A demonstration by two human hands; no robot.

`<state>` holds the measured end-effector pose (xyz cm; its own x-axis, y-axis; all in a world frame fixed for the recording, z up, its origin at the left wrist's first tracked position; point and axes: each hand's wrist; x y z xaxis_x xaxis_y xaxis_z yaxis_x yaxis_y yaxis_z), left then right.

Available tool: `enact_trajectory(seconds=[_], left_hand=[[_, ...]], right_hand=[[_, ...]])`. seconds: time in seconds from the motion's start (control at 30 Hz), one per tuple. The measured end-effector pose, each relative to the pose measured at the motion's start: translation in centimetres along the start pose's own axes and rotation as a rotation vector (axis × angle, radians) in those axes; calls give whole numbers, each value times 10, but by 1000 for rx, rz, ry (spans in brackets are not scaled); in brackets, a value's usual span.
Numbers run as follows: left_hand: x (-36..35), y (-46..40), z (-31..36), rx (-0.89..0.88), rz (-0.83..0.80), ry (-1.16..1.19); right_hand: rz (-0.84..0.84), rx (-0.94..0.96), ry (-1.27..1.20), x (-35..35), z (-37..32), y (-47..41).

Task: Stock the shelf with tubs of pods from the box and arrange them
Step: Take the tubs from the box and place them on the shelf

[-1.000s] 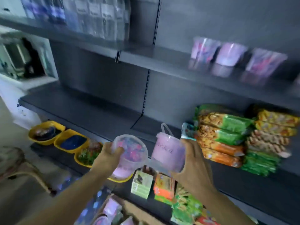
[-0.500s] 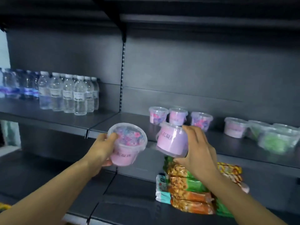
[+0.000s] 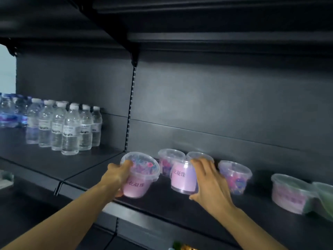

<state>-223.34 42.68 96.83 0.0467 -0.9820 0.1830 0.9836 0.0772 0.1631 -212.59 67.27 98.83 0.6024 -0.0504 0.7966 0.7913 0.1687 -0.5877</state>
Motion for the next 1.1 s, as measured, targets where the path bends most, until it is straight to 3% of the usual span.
enact_trajectory(seconds=[0.17,0.27,0.37,0.47,0.57,0.87,1.1], left_hand=[[-19,-30,3,56,101,42],[-20,-40,4,-21,203,7],[-17,-38,5,-82,189,31],[-21,-18,-3,-210,175,-216],[-26,-13,-13,-347,190,-493],[-34,-90,15,-249,218,-377],[-20,-132,17,-271,-2,-431]], right_hand=[[-7,42,-70,-26,15,-16],[-21,95,-102,-24,11,-22],[-74,70,-222,-32,11,-21],[22,-80,-346,-36,12,-21],[-40,-263,-444,-35,10,-23],[-60,-246,-452,-36,-21,-26],[-18,-204,-348,-54,-52,-55]])
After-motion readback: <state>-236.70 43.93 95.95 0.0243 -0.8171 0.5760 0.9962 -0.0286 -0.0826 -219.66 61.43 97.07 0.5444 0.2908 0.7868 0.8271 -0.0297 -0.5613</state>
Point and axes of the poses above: each hand's wrist, its own y-axis away from the middle knuckle, its own x-axis out of the back of the hand, z = x × y, and after that the axes turned 5 degrees about x, right-handed
